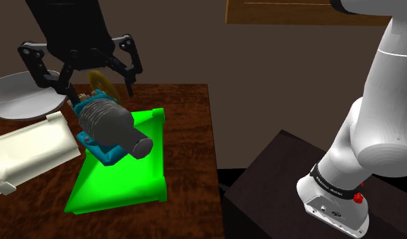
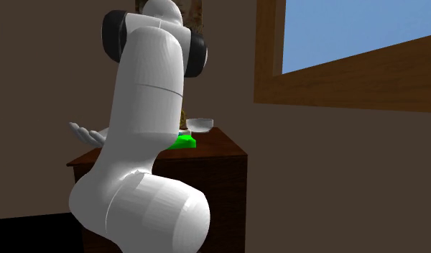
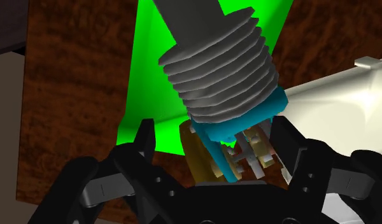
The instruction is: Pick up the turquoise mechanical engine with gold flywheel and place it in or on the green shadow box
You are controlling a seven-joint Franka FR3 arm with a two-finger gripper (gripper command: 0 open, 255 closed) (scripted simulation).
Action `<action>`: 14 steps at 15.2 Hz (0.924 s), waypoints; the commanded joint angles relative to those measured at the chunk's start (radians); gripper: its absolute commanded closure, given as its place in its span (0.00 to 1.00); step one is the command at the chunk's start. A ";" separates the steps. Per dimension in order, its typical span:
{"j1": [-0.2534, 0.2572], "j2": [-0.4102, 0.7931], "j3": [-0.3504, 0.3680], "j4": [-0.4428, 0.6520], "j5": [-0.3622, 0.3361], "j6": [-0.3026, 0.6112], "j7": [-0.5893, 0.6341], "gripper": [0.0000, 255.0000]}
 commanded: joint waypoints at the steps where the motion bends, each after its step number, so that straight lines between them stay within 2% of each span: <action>1: 0.000 0.000 0.000 0.000 0.000 0.000 0.000 0.00; 4: 0.000 0.000 0.000 0.000 0.000 0.000 0.000 0.00; 8: 0.050 0.056 0.005 0.201 -0.040 -0.155 0.012 0.00; 14: 0.051 0.056 0.004 0.201 -0.040 -0.155 0.012 0.00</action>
